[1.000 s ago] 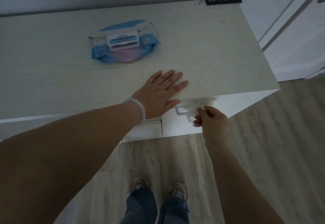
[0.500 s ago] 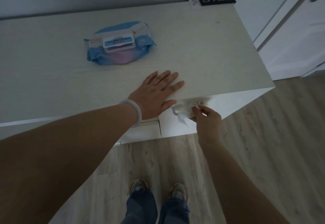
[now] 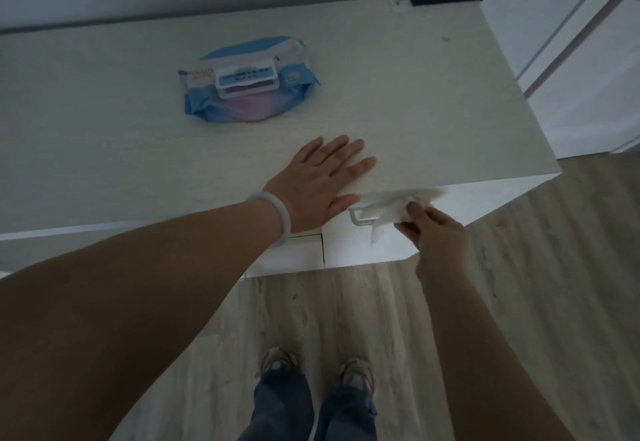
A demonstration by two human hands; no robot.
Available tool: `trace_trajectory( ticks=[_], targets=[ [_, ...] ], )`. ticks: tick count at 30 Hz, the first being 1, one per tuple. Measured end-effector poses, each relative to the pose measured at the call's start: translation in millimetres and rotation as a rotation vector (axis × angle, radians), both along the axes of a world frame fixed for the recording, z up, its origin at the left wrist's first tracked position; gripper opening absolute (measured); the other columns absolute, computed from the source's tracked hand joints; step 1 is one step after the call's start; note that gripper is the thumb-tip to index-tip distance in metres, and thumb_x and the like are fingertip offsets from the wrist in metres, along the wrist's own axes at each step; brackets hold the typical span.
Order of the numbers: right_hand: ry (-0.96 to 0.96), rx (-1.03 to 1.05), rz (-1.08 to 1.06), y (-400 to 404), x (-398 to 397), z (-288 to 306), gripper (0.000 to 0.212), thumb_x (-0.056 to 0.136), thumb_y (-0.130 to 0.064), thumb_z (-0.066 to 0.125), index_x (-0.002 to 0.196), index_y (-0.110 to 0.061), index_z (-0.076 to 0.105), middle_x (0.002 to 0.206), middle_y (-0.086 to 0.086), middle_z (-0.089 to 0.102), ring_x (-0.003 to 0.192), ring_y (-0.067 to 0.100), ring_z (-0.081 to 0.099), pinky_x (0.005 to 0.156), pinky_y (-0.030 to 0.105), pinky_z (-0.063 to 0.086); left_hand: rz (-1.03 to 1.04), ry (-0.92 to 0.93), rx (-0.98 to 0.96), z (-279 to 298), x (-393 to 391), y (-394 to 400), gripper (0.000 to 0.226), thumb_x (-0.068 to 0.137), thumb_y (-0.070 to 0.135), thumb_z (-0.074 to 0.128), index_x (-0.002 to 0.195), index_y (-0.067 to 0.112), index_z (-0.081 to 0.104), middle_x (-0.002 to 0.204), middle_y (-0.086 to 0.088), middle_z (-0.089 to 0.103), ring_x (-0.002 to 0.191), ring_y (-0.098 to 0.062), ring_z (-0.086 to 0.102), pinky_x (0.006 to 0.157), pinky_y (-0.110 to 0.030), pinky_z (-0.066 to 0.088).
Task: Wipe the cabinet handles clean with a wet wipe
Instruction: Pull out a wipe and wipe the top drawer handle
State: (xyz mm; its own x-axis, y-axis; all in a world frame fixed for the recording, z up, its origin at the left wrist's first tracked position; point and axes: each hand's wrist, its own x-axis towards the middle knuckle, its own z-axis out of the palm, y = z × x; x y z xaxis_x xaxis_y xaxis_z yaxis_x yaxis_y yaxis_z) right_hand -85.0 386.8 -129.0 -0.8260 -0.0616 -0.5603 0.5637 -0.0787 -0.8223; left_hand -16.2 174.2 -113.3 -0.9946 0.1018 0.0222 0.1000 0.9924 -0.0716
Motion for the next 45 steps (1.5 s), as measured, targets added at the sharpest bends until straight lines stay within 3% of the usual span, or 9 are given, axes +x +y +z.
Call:
trace_trajectory(
  ticks=[7,14,17,21,26,33,35,38,45],
  targets=[
    [-0.093,-0.120,0.086,-43,50,-3,0.005,0.087,0.001,0.066,0.089,0.004,0.069,0.078,0.008,0.073,0.073,0.022,0.072,0.075,0.032,0.060,0.001,-0.001,0.011,1,0,0,0.062,0.100,0.053,0.018,0.156,0.026,0.017,0.163,-0.005,0.015,0.150,-0.026,0.016,0.120,-0.049,0.018],
    [0.054,0.052,0.015,-11,8,-10,0.006,0.085,-0.003,0.069,0.081,-0.007,0.068,0.079,0.006,0.066,0.079,0.020,0.064,0.086,0.032,0.055,-0.004,0.000,0.007,-2,-1,-1,0.063,0.100,0.053,0.019,0.156,0.026,0.016,0.164,-0.006,0.013,0.150,-0.026,0.015,0.119,-0.050,0.017],
    [0.061,0.088,0.021,-29,19,-14,0.003,0.085,-0.001,0.067,0.087,-0.003,0.067,0.083,0.010,0.065,0.082,0.023,0.066,0.077,0.030,0.057,-0.001,-0.003,0.005,-1,-2,0,0.063,0.099,0.053,0.018,0.156,0.026,0.015,0.164,-0.005,0.013,0.150,-0.026,0.014,0.119,-0.050,0.017],
    [0.040,0.085,0.152,-31,33,-11,0.003,0.086,0.000,0.066,0.086,-0.002,0.067,0.083,0.011,0.059,0.078,0.020,0.061,0.073,0.025,0.057,-0.002,-0.006,0.008,1,-1,0,0.063,0.099,0.053,0.018,0.156,0.026,0.015,0.164,-0.005,0.013,0.150,-0.026,0.014,0.120,-0.049,0.017],
    [0.010,-0.038,-0.031,-14,10,-9,0.007,0.087,0.001,0.065,0.082,-0.003,0.067,0.086,0.015,0.066,0.085,0.026,0.066,0.081,0.033,0.058,-0.004,0.002,-0.007,0,-1,1,0.062,0.100,0.052,0.022,0.156,0.026,0.016,0.164,-0.005,0.014,0.150,-0.026,0.016,0.119,-0.050,0.018],
    [-0.055,-0.068,0.086,-48,51,-8,0.013,0.086,0.005,0.064,0.079,-0.005,0.066,0.084,0.012,0.068,0.077,0.022,0.068,0.069,0.031,0.058,0.000,-0.015,0.001,1,-1,0,0.062,0.100,0.053,0.018,0.156,0.027,0.014,0.164,-0.005,0.013,0.150,-0.025,0.014,0.120,-0.048,0.016],
    [-0.065,-0.088,0.046,-33,38,-7,0.003,0.088,0.001,0.064,0.088,0.001,0.068,0.088,0.017,0.070,0.081,0.027,0.071,0.071,0.036,0.059,0.000,-0.013,0.003,1,-1,1,0.063,0.100,0.053,0.017,0.156,0.027,0.014,0.164,-0.005,0.012,0.150,-0.025,0.014,0.120,-0.049,0.016],
    [-0.055,-0.076,0.016,-24,31,-9,0.010,0.088,0.000,0.065,0.097,0.002,0.068,0.089,0.012,0.069,0.086,0.024,0.068,0.079,0.040,0.059,0.004,-0.020,0.002,1,-1,0,0.063,0.099,0.054,0.013,0.156,0.027,0.012,0.164,-0.005,0.011,0.151,-0.025,0.012,0.121,-0.048,0.014],
    [-0.133,-0.288,0.014,-51,54,-7,0.011,0.087,0.003,0.064,0.087,-0.008,0.068,0.089,0.006,0.071,0.089,0.020,0.067,0.086,0.033,0.055,0.004,-0.018,0.001,2,0,1,0.064,0.099,0.055,0.012,0.156,0.027,0.012,0.164,-0.005,0.011,0.151,-0.025,0.012,0.121,-0.048,0.015]
  ],
)
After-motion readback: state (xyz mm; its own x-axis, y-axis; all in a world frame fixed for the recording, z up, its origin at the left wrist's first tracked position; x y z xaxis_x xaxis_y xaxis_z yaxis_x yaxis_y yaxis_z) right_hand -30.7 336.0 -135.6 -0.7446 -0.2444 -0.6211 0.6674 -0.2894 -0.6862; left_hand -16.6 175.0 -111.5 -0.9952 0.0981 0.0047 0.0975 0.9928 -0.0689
